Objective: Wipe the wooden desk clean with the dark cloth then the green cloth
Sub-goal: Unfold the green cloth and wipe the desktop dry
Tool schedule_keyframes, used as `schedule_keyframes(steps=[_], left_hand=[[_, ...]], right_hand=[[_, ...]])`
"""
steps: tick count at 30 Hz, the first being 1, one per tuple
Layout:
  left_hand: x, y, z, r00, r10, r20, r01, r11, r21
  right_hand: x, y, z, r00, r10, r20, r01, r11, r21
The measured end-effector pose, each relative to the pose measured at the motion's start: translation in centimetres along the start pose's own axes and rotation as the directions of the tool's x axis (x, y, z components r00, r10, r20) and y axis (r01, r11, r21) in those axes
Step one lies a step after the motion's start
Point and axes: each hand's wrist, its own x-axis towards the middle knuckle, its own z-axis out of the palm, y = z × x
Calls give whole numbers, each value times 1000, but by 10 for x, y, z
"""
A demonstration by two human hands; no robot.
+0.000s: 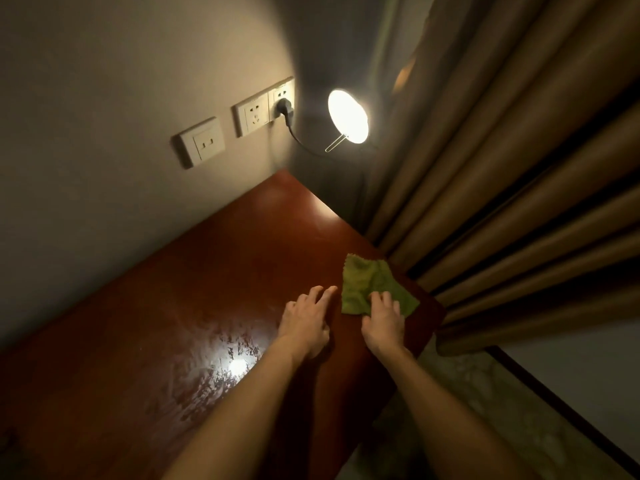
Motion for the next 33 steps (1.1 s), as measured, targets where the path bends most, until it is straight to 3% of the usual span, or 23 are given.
schedule_keyframes(steps=[6, 10, 14, 18, 21, 24, 28, 30, 33], left_hand=[[-26, -35, 10, 998, -39, -58, 38, 999, -17], [-69, -87, 2, 974, -160, -161, 135, 979, -155], [-135, -156, -21, 915, -300, -270, 252, 947, -198], [-218, -231, -45, 857, -481, -185, 375, 828, -418], [-289, -285, -47, 746, -647, -160, 487, 693, -532], [-360, -326, -32, 599, -767, -231, 528, 595, -606], [-445, -359, -7, 369, -913, -174, 456, 341, -822], [-477, -366, 1, 302, -945, -122, 415, 246, -876], [-504, -375, 12, 268, -960, -80, 369, 179, -912]], right_hand=[[-20, -66, 12, 964, -234, 126, 236, 972, 5], [-53, -151, 18, 842, -420, 338, 210, 833, 511], [-93, -232, 42, 827, -488, 278, 298, 800, 520], [-151, -307, 85, 825, -504, 256, 284, 762, 582], [-203, -356, 116, 821, -536, 195, 313, 709, 632], [-254, -388, 150, 777, -614, 137, 434, 680, 591], [-314, -408, 195, 668, -701, 252, 584, 702, 408], [-333, -416, 210, 638, -704, 313, 661, 709, 247], [-343, -432, 216, 651, -648, 395, 676, 732, 88]])
